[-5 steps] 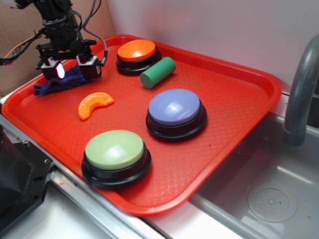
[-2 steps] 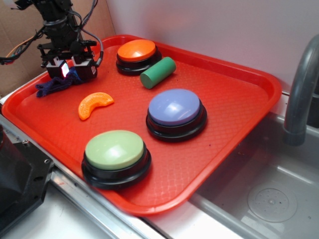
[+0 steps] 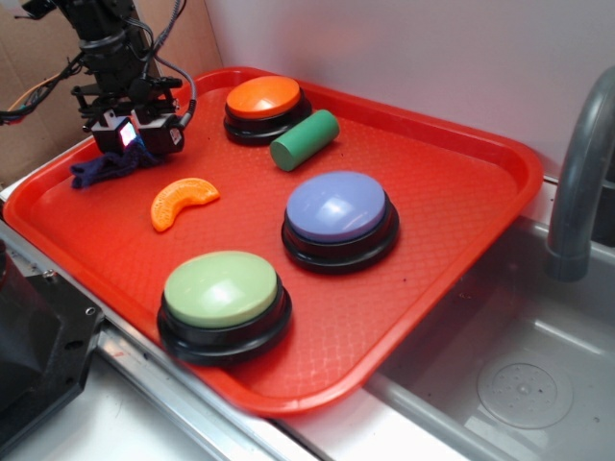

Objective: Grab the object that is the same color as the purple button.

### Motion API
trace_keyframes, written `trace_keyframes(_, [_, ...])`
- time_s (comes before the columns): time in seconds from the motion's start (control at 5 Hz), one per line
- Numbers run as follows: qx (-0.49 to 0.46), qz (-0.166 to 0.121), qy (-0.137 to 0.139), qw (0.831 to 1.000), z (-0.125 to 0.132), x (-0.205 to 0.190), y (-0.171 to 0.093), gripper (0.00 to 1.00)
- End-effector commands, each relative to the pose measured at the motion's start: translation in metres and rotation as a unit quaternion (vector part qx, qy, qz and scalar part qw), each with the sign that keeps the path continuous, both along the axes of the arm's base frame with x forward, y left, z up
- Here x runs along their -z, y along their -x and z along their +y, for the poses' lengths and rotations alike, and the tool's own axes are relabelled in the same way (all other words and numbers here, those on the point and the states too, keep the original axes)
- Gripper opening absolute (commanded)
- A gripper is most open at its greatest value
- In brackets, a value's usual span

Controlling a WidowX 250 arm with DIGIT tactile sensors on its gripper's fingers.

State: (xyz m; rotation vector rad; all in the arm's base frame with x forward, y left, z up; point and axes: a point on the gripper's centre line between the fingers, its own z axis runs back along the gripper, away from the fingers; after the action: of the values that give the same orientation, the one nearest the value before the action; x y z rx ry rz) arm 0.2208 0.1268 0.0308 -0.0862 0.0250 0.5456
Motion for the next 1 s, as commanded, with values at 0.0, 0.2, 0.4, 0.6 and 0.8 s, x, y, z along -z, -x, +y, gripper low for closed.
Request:
trace_keyframes(0.0, [0.052, -0.053, -0.034, 0.997, -0.008, -0.063, 0.008, 0.0])
trace_keyframes(0.2, [0.09, -0.087, -0.043, 0.991, -0.032, -0.11, 0.017, 0.0])
trace_keyframes(0.4, [0.127, -0.117, -0.036, 0.984, -0.052, -0.154, 0.034, 0.0])
trace_keyframes(0.6, [0.172, -0.128, -0.038, 0.976, -0.063, -0.182, 0.047, 0.0])
trace_keyframes(0.8, [0.203, -0.134, -0.029, 0.97, -0.071, -0.189, 0.052, 0.0])
